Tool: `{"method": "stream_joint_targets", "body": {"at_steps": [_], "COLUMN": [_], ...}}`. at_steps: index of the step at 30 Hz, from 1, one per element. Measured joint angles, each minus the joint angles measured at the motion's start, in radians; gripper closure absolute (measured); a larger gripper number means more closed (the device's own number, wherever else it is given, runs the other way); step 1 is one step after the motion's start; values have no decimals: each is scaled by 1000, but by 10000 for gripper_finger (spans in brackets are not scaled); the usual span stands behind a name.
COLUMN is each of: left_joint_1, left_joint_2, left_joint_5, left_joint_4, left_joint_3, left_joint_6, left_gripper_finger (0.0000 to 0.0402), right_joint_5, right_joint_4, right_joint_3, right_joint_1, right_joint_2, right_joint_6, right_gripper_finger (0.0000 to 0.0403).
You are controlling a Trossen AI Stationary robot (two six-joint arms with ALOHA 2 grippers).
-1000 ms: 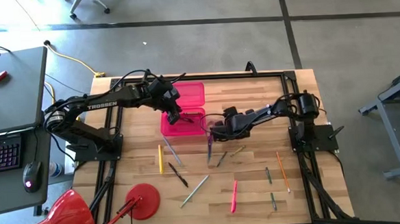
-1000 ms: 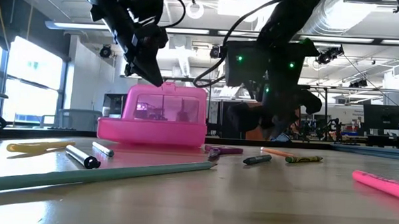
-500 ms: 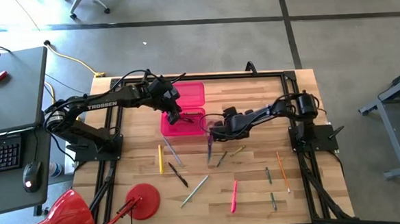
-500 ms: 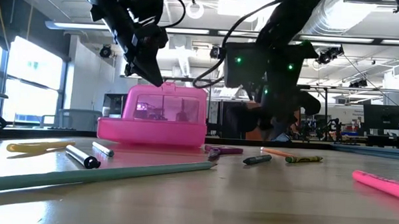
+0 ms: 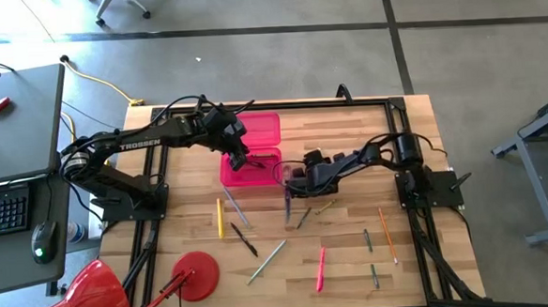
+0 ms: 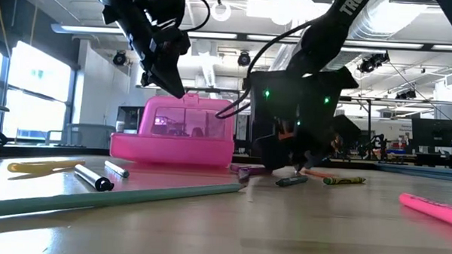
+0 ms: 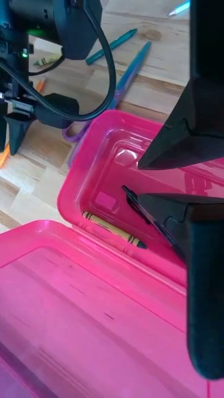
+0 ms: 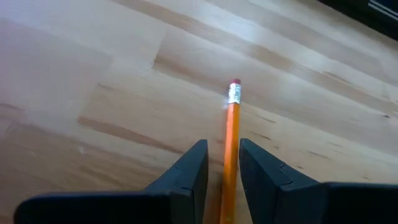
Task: Pick & place school supplies into a supply box
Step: Put the top yellow pencil into the pink supply box
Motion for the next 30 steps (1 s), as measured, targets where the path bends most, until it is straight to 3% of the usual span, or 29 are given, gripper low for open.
{"method": "stream_joint_targets", "body": {"at_steps": [11,25,30], "left_joint_1": [0,0,0], "left_joint_2": [0,0,0], "left_joint_5": [2,3,5], "left_joint_4": [-1,-1,-1], "left_joint_3": [0,0,0], "left_joint_6": [0,-8,-35], "left_gripper_finger": [300,300,300], "right_joint_5": [20,256,265], "right_joint_4": [49,720,790], "right_joint_3": [-13,-366,-379], "right_joint_1": [9,95,94], "right_joint_2": [45,39,38], "right_joint_6": [59,-18,-76], "right_gripper_finger": [329,330,359]}}
